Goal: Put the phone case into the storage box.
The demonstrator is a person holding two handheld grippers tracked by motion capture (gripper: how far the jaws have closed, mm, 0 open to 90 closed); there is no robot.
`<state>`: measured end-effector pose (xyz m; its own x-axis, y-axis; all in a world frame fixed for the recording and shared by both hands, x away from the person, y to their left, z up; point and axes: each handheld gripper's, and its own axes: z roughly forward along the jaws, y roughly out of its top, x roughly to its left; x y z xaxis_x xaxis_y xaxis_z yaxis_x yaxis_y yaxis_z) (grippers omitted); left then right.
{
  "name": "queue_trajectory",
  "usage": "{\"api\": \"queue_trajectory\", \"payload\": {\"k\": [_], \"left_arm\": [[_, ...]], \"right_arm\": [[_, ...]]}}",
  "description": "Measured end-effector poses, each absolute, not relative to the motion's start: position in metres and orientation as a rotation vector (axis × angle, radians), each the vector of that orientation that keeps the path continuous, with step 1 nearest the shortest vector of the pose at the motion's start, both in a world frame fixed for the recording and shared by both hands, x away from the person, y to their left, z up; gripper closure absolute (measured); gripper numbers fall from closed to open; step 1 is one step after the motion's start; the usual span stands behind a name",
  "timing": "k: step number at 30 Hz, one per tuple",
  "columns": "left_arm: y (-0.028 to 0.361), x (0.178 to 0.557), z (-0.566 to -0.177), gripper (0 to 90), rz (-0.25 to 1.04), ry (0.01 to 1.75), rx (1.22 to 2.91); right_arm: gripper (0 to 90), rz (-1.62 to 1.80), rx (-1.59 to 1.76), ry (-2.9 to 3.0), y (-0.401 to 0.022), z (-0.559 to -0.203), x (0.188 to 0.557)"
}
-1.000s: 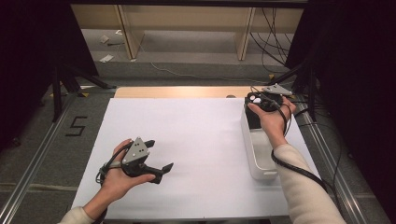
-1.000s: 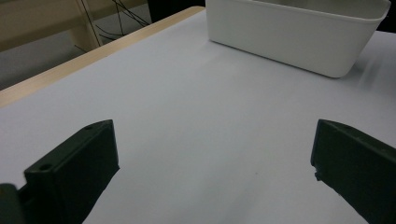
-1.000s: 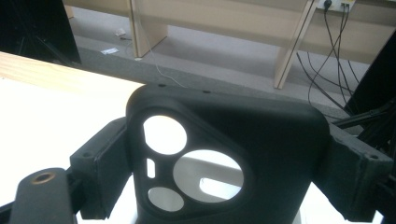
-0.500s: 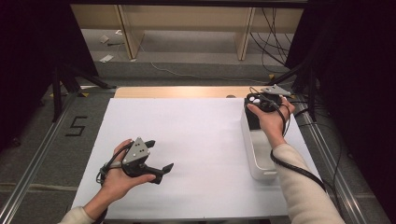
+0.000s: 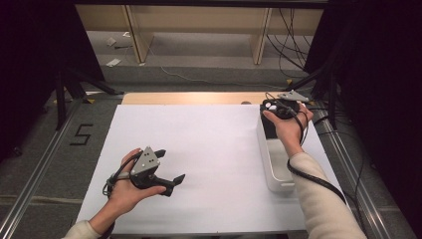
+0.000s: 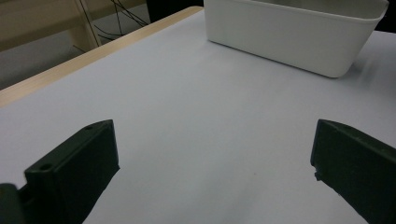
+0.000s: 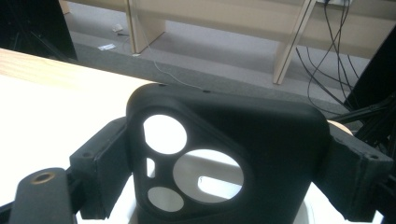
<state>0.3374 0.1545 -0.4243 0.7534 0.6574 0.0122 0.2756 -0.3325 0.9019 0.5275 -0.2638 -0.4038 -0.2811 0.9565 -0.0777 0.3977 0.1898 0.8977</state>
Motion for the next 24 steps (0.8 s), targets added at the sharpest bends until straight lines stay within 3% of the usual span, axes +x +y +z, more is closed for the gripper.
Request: {"api": "queue_trajectory", "payload": {"k": [24], "left_arm": [[0.155,0.338,-0.424,0.0,0.470,0.713,1.917]], "right_arm": [[14.4,1.060,1.296,1.779,-0.264,-0.409,0.542]]}}
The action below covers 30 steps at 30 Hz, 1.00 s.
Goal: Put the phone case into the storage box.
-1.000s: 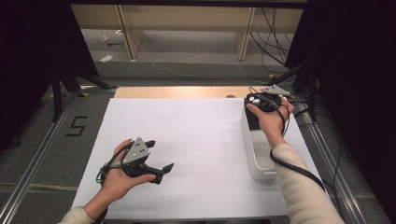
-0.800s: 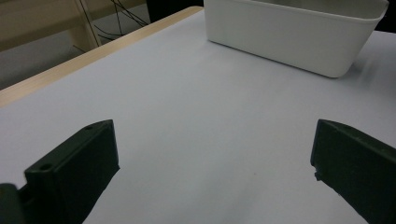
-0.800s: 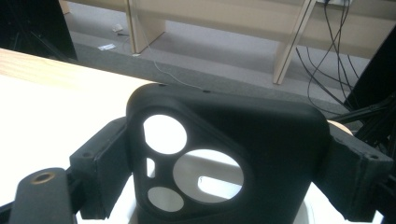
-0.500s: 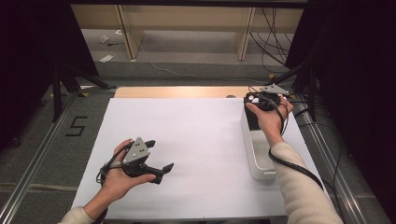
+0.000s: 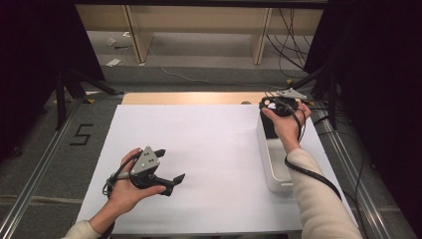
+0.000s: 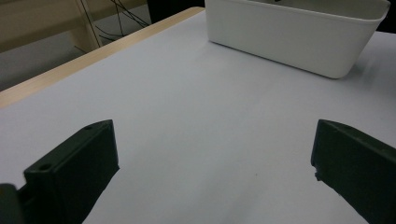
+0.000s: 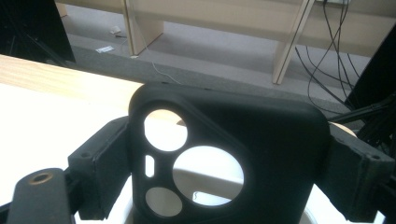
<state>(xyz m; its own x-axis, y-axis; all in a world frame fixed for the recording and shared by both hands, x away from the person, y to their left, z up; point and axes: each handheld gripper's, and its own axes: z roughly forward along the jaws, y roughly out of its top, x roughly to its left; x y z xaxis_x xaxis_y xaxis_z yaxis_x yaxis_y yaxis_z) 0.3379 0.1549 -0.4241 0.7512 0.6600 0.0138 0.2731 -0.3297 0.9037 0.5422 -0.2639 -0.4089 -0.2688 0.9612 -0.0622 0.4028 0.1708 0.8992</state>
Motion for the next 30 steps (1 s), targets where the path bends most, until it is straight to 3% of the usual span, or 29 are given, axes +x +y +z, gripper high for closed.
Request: {"api": "queue_trajectory", "payload": {"k": [30], "left_arm": [[0.155,0.338,-0.424,0.1,0.469,0.713,1.914]], "right_arm": [[13.8,1.042,1.316,1.755,-0.261,-0.412,0.553]]}}
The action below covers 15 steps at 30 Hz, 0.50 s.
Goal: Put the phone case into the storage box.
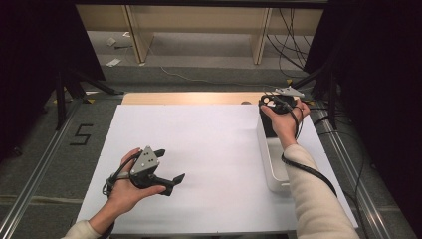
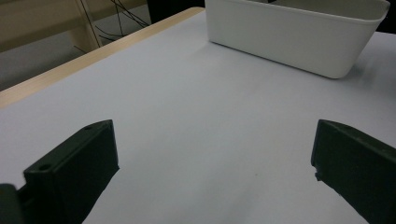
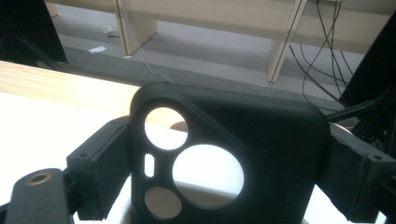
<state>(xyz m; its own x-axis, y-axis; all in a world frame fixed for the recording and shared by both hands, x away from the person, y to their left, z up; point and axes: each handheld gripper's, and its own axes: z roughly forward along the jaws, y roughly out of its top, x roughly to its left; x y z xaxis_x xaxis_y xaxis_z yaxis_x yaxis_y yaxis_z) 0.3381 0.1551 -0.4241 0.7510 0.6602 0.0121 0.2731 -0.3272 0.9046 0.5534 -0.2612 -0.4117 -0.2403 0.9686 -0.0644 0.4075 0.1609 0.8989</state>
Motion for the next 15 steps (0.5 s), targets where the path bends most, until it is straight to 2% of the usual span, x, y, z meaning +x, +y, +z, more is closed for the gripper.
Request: {"api": "queue_trajectory", "payload": {"k": [15], "left_arm": [[0.1548,0.3383,-0.4243,0.0,0.468,0.714,1.913]], "right_arm": [[12.2,1.026,1.324,1.747,-0.2636,-0.4142,0.5567]]}}
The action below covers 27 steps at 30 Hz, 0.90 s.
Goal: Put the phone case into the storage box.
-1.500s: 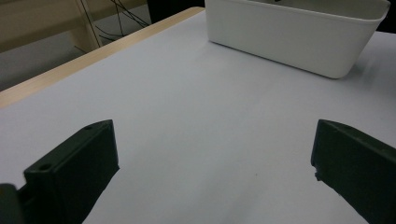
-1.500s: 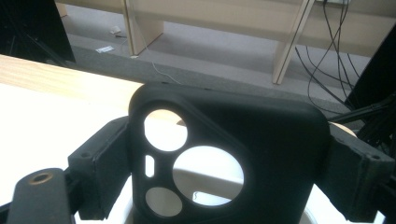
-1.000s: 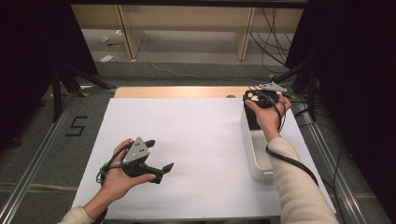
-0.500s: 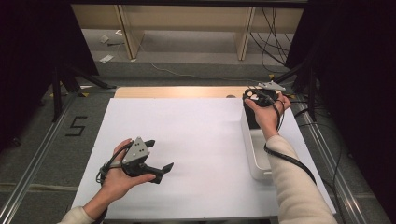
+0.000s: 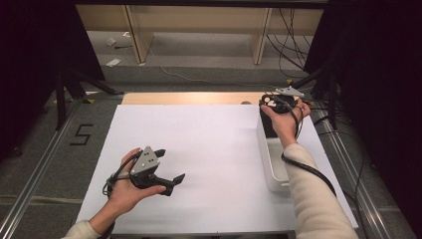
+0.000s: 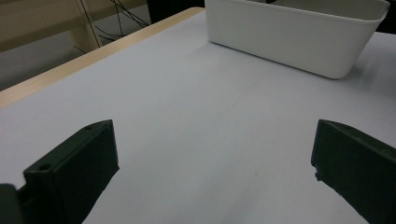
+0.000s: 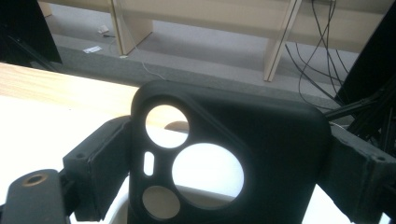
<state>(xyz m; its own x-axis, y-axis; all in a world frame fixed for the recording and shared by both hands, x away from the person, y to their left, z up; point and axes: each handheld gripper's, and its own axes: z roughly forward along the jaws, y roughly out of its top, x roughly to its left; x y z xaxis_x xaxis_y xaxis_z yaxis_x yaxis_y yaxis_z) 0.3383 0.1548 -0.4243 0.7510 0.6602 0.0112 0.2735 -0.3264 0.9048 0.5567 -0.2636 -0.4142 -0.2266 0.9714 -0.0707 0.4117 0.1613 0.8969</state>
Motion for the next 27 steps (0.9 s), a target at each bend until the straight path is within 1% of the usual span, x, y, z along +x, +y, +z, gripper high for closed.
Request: {"api": "queue_trajectory", "payload": {"k": [8,27], "left_arm": [[0.1546,0.3384,-0.4246,0.0,0.466,0.715,1.913],[0.1541,0.3382,-0.4243,0.0,0.466,0.712,1.913]], "right_arm": [[10.6,1.000,1.314,1.753,-0.2638,-0.4158,0.5577],[1.7,0.989,1.291,1.741,-0.2633,-0.4099,0.5591]]}}
